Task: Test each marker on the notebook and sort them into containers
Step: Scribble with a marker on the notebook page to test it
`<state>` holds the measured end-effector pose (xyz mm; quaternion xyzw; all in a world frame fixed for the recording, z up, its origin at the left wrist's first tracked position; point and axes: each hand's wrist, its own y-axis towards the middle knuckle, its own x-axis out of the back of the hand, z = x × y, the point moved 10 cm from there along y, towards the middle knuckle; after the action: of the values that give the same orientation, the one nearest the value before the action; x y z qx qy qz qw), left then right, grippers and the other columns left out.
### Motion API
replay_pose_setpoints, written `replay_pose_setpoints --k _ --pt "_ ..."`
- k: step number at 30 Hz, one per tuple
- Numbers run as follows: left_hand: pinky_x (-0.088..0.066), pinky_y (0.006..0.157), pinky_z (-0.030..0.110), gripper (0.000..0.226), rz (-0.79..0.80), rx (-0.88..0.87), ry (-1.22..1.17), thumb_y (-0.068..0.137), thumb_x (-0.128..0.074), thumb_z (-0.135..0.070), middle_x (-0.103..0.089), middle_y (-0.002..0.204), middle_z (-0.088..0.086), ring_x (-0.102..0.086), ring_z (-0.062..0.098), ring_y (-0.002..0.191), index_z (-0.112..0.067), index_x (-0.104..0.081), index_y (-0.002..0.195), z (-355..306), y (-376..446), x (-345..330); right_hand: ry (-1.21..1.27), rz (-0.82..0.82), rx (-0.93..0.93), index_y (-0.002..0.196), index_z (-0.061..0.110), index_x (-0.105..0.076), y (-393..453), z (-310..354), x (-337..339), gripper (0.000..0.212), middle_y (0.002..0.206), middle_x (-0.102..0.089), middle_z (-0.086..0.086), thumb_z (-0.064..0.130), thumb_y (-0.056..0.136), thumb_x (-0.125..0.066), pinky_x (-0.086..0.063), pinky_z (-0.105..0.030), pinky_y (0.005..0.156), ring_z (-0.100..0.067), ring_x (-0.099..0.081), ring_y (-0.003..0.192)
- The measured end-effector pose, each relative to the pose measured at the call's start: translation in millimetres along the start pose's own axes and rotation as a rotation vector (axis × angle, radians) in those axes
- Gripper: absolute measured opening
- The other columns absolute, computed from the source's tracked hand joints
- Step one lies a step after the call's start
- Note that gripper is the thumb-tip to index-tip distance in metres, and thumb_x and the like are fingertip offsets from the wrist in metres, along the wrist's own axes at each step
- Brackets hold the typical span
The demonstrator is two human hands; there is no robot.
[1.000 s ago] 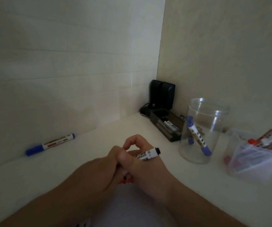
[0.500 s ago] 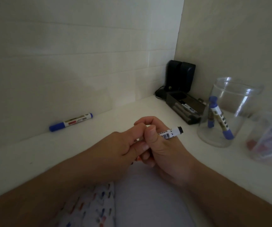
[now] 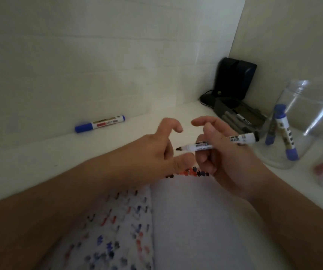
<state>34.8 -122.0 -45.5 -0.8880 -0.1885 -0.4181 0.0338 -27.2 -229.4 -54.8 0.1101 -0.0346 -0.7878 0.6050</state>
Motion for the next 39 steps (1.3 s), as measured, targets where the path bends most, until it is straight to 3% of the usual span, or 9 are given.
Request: replay_pose_setpoints --k 3,6,8,14,22,27,33,39 --pt "-0.056 0.076 0.043 0.054 0.030 0.043 0.018 0.076 -0.056 -0.077 -0.059 0.091 -0.012 -0.055 0.010 0.074 -0.041 -0.039 0.113 24 0 1 0.014 -0.053 -0.062 0.092 0.018 -0.065 2 2 17 0.010 0.065 -0.051 -0.011 0.028 0.094 -0.063 -0.022 -0.031 0.050 -0.021 -0.038 0.054" --pt "-0.051 0.087 0.038 0.048 0.132 0.068 0.273 0.069 -0.065 -0.078 -0.048 0.103 -0.021 -0.048 -0.001 0.094 -0.047 -0.050 0.102 39 0 -9 -0.089 -0.011 -0.113 0.076 0.012 -0.063 0 -6 11 0.018 0.063 -0.053 -0.012 0.019 0.090 -0.073 -0.026 -0.026 0.045 -0.020 -0.041 0.049" --pt "-0.047 0.092 0.033 0.049 0.186 0.076 0.315 0.069 -0.067 -0.081 -0.041 0.107 -0.025 -0.041 -0.003 0.104 -0.048 -0.052 0.103 44 0 -16 -0.181 -0.011 -0.131 0.071 0.009 -0.061 -1 -13 6 0.020 0.059 -0.052 -0.013 0.011 0.084 -0.076 -0.031 -0.023 0.042 -0.017 -0.042 0.046" --pt "-0.046 0.096 0.034 0.049 0.175 0.068 0.317 0.066 -0.066 -0.084 -0.038 0.110 -0.026 -0.039 -0.001 0.108 -0.052 -0.052 0.101 49 4 -17 -0.450 -0.077 -0.141 0.061 0.012 -0.058 -2 -17 5 0.025 0.056 -0.060 -0.011 0.002 0.077 -0.073 -0.037 -0.024 0.043 -0.018 -0.050 0.047" --pt "-0.044 0.097 0.035 0.048 0.199 0.084 0.311 0.066 -0.069 -0.081 -0.038 0.109 -0.025 -0.038 0.002 0.110 -0.052 -0.052 0.100 53 7 -19 -0.535 -0.151 -0.178 0.068 -0.005 -0.054 -2 -21 6 0.024 0.060 -0.066 -0.017 0.000 0.084 -0.071 -0.047 -0.026 0.042 -0.019 -0.058 0.046" --pt "-0.043 0.097 0.033 0.047 0.193 0.068 0.329 0.067 -0.068 -0.080 -0.038 0.109 -0.023 -0.039 0.003 0.110 -0.050 -0.052 0.100 52 8 -20 -0.576 -0.161 -0.169 0.067 -0.003 -0.055 -3 -20 2 0.024 0.058 -0.066 -0.018 -0.001 0.084 -0.072 -0.046 -0.024 0.041 -0.017 -0.058 0.042" --pt "-0.043 0.096 0.033 0.048 0.199 0.075 0.325 0.066 -0.068 -0.081 -0.038 0.109 -0.024 -0.038 0.001 0.109 -0.051 -0.052 0.100 54 7 -21 -0.611 -0.199 -0.163 0.070 -0.008 -0.045 -5 -17 5 0.028 0.062 -0.062 -0.027 -0.002 0.082 -0.070 -0.044 -0.025 0.040 -0.019 -0.057 0.042" --pt "-0.044 0.098 0.037 0.050 0.200 0.078 0.326 0.065 -0.067 -0.082 -0.039 0.110 -0.025 -0.040 0.004 0.112 -0.050 -0.053 0.101 52 7 -20 -0.523 -0.173 -0.175 0.063 0.004 -0.052 -4 -21 4 0.028 0.058 -0.064 -0.017 -0.003 0.084 -0.069 -0.045 -0.026 0.041 -0.020 -0.058 0.045"
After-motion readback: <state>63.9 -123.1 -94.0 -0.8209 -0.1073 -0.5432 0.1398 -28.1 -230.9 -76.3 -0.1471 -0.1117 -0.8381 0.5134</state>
